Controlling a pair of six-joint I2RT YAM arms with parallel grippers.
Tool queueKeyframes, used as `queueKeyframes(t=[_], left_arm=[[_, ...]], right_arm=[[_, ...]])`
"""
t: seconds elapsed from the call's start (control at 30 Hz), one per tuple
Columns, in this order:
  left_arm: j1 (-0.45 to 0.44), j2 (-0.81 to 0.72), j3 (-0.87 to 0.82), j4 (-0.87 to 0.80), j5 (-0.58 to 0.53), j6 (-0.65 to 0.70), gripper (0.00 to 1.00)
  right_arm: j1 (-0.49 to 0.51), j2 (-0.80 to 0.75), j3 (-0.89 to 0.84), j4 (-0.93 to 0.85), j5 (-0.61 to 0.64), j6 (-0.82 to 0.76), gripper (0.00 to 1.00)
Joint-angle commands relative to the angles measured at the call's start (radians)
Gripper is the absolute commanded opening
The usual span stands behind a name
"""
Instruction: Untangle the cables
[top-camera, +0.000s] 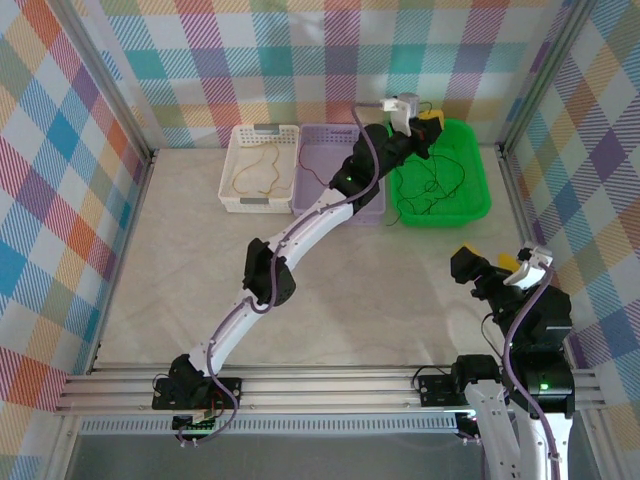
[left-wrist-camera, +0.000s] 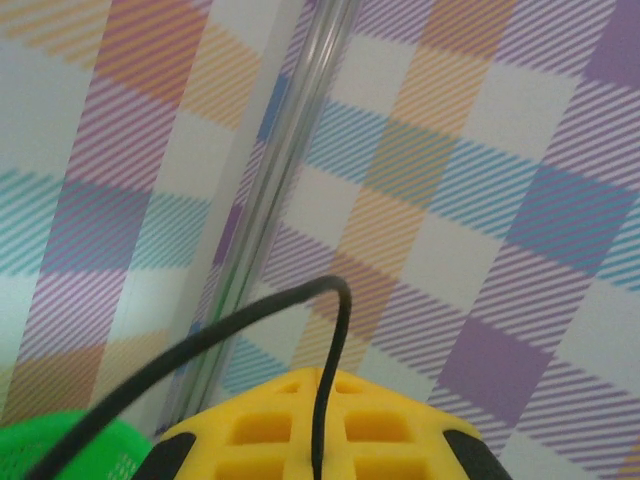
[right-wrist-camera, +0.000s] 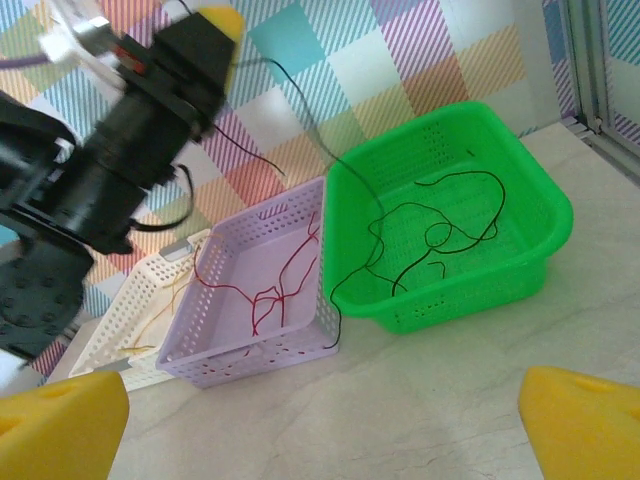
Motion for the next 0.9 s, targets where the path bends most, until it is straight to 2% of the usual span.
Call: queueKeyframes(t=[0.0, 0.2, 0.57, 0.8, 0.87], left_arm=[[0.009, -0.010, 0.038, 0.057, -0.005, -0.026, 0.00], [-0.006, -0.036, 0.037, 0.049, 0.006, 0.020, 0.00], [-0.016, 0.125, 0.029, -0.030, -0.002, -0.057, 0.00], [-0.029, 0.151, 0.021, -0.101, 0.000, -0.073, 0.00], [-0.032, 0.144, 0.020, -0.119, 0.013, -0.064, 0.08]], right_arm=[[0.004, -0.015, -0.002, -0.005, -0.019, -0.016, 1.00], [0.003, -0.006, 0.000, 0.012, -0.034, 0.000, 1.00], [0.004, -0.015, -0.005, -0.001, -0.053, 0.012, 1.00], [0.003, -0.005, 0.004, 0.005, -0.078, 0.023, 1.00], [0.003, -0.005, 0.007, 0.004, -0.081, 0.025, 1.00]])
